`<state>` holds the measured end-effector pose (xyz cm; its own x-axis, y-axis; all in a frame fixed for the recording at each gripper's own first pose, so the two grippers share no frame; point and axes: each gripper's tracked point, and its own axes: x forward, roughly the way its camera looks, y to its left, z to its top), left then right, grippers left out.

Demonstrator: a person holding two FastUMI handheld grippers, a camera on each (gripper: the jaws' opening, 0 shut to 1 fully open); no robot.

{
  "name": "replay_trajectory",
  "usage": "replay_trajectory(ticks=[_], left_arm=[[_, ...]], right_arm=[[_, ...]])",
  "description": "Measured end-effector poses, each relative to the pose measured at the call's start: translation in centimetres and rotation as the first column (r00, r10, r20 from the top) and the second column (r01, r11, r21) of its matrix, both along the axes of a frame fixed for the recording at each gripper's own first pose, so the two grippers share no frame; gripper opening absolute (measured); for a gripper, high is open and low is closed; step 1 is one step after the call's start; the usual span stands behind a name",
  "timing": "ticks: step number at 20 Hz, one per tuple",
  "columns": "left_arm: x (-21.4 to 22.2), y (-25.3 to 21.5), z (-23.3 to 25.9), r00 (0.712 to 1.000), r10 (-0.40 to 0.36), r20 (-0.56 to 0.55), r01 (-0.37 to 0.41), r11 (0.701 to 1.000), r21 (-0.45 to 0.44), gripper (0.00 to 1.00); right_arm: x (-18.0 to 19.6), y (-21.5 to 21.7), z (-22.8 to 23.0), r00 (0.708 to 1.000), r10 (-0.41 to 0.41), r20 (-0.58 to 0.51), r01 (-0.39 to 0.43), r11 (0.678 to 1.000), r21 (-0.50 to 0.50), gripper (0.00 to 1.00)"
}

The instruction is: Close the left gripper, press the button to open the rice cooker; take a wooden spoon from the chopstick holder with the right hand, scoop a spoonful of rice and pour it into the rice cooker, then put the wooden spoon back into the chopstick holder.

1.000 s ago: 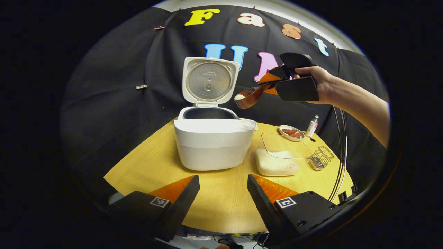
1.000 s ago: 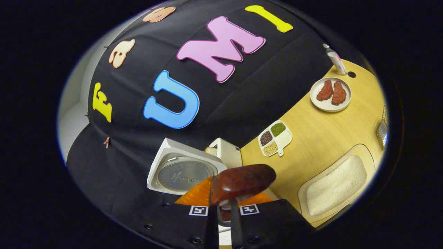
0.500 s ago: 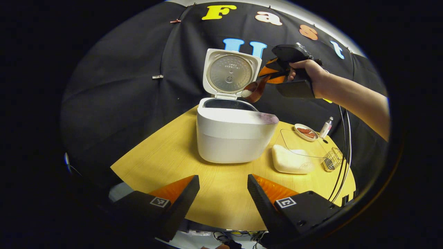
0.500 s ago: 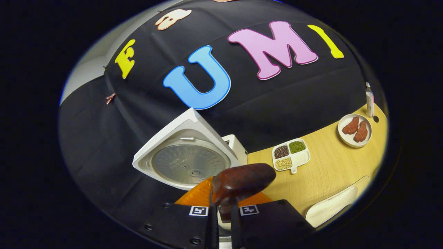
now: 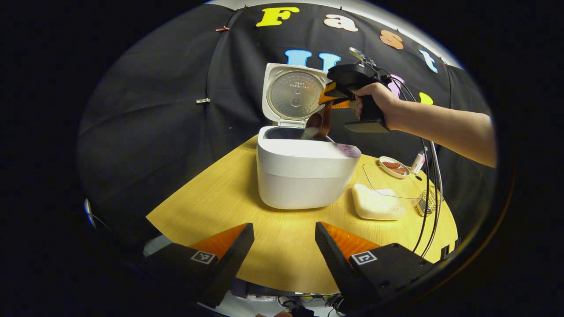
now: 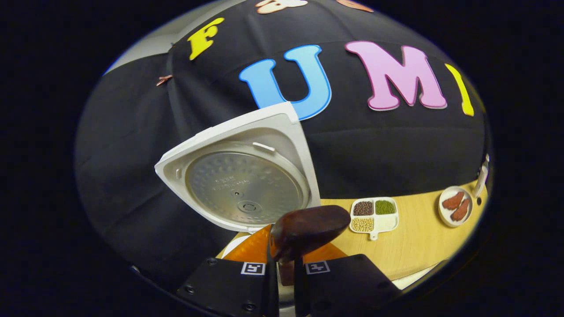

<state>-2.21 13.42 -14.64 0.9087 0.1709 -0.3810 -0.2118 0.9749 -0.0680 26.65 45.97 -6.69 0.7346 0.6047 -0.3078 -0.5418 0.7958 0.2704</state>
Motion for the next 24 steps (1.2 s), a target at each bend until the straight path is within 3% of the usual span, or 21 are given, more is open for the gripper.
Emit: replay_trajectory(ticks=[3,8,13,16,18,22,24], left_arm=[[-0.1,-0.3,0.5,1.000,-0.014,0.006,0.015,0.999,-0.045,0.96],[0.0,0.9,1.6,0.999,-0.001,0.034,0.001,1.000,-0.004,0.96],[-0.5,0.5,1.5,0.999,0.012,0.040,-0.011,1.000,-0.014,0.96],[-0.8,0.3,1.8,0.999,0.017,0.044,-0.017,1.000,-0.014,0.96],[-0.8,0.1,2.1,0.999,0.018,0.051,-0.017,1.000,-0.011,0.96],[-0.6,-0.4,2.8,0.997,-0.002,0.073,0.000,1.000,0.016,0.96],[-0.5,-0.7,2.9,0.997,-0.017,0.075,0.014,0.999,0.034,0.96]], right_arm=[[-0.3,1.5,-0.3,0.990,0.088,0.111,-0.073,0.988,-0.135,0.18],[-1.6,3.9,-0.4,0.946,0.215,0.242,-0.147,0.951,-0.271,0.18],[-3.9,6.3,-1.2,0.850,0.390,0.355,-0.225,0.877,-0.425,0.18],[-5.4,7.3,-2.3,0.822,0.444,0.358,-0.249,0.844,-0.474,0.14],[-5.9,7.2,-1.6,0.827,0.431,0.360,-0.249,0.856,-0.453,0.18],[-5.2,5.6,1.5,0.902,0.315,0.295,-0.226,0.927,-0.300,0.18],[-4.5,3.5,3.8,0.924,0.255,0.286,-0.194,0.955,-0.227,0.18]])
